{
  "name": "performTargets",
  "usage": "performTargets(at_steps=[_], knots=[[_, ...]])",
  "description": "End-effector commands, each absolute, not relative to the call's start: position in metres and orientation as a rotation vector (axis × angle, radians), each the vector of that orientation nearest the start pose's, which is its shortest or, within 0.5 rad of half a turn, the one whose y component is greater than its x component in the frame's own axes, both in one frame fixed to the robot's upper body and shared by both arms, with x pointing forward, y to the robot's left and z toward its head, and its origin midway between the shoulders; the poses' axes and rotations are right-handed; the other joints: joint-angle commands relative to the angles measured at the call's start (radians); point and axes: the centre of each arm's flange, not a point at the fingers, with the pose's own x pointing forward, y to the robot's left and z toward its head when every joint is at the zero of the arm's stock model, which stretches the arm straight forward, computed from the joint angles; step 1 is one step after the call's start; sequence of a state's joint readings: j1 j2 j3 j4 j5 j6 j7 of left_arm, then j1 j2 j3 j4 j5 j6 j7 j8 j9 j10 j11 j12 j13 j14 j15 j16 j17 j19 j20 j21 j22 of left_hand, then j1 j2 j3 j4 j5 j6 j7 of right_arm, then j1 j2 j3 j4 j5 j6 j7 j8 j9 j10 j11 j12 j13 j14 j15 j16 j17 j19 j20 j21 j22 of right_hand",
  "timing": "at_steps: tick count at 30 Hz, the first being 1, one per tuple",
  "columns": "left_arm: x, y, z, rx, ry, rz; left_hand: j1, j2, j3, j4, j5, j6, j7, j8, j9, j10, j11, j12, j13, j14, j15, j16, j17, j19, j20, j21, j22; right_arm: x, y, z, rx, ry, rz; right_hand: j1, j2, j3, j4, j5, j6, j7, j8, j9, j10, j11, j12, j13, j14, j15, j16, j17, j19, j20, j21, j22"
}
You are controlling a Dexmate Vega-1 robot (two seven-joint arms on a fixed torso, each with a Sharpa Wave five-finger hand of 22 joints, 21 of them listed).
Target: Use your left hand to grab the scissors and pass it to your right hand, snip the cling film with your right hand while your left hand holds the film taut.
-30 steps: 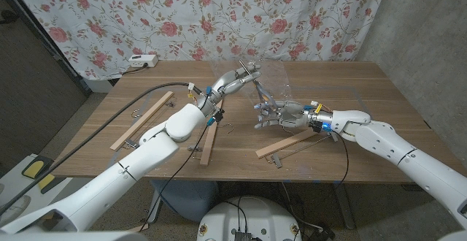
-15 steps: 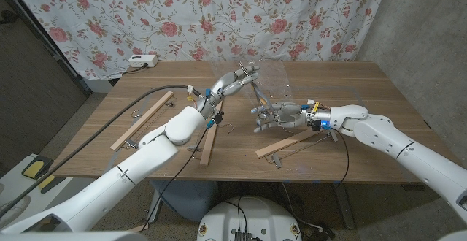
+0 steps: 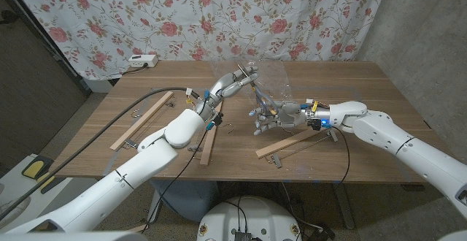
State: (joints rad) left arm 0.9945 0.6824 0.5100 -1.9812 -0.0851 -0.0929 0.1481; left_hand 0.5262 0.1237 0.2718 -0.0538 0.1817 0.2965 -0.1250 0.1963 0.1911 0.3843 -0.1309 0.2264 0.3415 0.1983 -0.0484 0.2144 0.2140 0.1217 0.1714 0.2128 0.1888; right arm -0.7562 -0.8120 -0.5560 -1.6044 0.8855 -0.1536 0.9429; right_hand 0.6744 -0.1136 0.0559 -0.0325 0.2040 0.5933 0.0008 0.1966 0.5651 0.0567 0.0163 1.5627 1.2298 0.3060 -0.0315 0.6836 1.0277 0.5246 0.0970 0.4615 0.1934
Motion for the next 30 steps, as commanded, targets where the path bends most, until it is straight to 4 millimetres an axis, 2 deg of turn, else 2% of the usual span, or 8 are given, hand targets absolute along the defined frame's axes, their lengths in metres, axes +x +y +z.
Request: performTargets(at_steps=[1, 6, 15, 23, 30], knots=[[0.506, 0.138, 0.0, 0.55, -0.847, -0.354, -0.003, 0.002, 0.007, -0.003, 0.007, 0.008, -0.005, 0.006, 0.001, 0.004, -0.006, 0.003, 0.0, 0.005, -0.001, 0.001, 0.003, 0.009, 0.002, 0.005, 0.001, 0.557, -0.199, -0.04, -0.162, -0.195, 1.324, -0.052, -0.012, -0.025, 0.022, 0.011, -0.084, 0.116, 0.011, -0.002, 0.008, 0.014, 0.002, 0.002, 0.007, 0.012, -0.003, 0.003, 0.005, 0.012, -0.004, 0.001], [0.503, 0.139, -0.004, 0.545, -0.845, -0.35, -0.003, 0.002, 0.008, -0.004, 0.007, 0.008, -0.006, 0.005, 0.001, 0.005, -0.004, 0.004, -0.001, 0.005, -0.001, 0.001, 0.003, 0.009, 0.002, 0.004, 0.001, 0.556, -0.204, -0.036, -0.126, -0.198, 1.32, -0.088, -0.019, -0.044, 0.038, 0.017, -0.076, 0.126, 0.014, -0.005, 0.016, 0.024, 0.004, 0.003, 0.009, 0.024, -0.004, 0.002, 0.004, 0.02, -0.008, 0.001], [0.502, 0.145, -0.009, 0.532, -0.836, -0.338, -0.003, 0.002, 0.009, -0.006, 0.007, 0.01, -0.005, 0.006, 0.001, 0.005, -0.006, 0.004, -0.002, 0.006, -0.002, 0.0, 0.003, 0.009, 0.004, 0.004, 0.001, 0.564, -0.213, -0.038, -0.026, -0.177, 1.269, -0.154, -0.019, -0.074, 0.07, 0.027, -0.055, 0.131, 0.022, -0.009, 0.033, 0.031, 0.001, -0.003, 0.025, 0.024, -0.002, 0.0, 0.009, 0.029, -0.012, 0.002], [0.501, 0.15, -0.015, 0.517, -0.825, -0.325, -0.003, 0.0, 0.01, -0.008, 0.007, 0.012, -0.005, 0.006, 0.001, 0.004, -0.006, 0.004, -0.003, 0.005, -0.001, 0.0, 0.003, 0.009, 0.004, 0.004, 0.001, 0.567, -0.225, -0.032, 0.002, -0.2, 1.215, -0.171, -0.015, -0.082, 0.08, 0.031, -0.053, 0.13, 0.022, -0.009, 0.035, 0.029, 0.002, 0.0, 0.026, 0.023, 0.0, 0.002, 0.014, 0.029, -0.012, 0.002], [0.502, 0.154, -0.018, 0.503, -0.821, -0.318, -0.003, 0.0, 0.011, -0.01, 0.007, 0.015, -0.005, 0.007, 0.001, 0.005, -0.008, 0.005, -0.004, 0.005, -0.002, 0.0, 0.003, 0.009, 0.003, 0.004, 0.001, 0.565, -0.227, -0.028, -0.009, -0.205, 1.201, -0.177, -0.011, -0.086, 0.084, 0.035, -0.053, 0.131, 0.022, -0.01, 0.036, 0.032, 0.001, 0.0, 0.026, 0.024, 0.001, 0.005, 0.018, 0.026, -0.013, 0.002]])
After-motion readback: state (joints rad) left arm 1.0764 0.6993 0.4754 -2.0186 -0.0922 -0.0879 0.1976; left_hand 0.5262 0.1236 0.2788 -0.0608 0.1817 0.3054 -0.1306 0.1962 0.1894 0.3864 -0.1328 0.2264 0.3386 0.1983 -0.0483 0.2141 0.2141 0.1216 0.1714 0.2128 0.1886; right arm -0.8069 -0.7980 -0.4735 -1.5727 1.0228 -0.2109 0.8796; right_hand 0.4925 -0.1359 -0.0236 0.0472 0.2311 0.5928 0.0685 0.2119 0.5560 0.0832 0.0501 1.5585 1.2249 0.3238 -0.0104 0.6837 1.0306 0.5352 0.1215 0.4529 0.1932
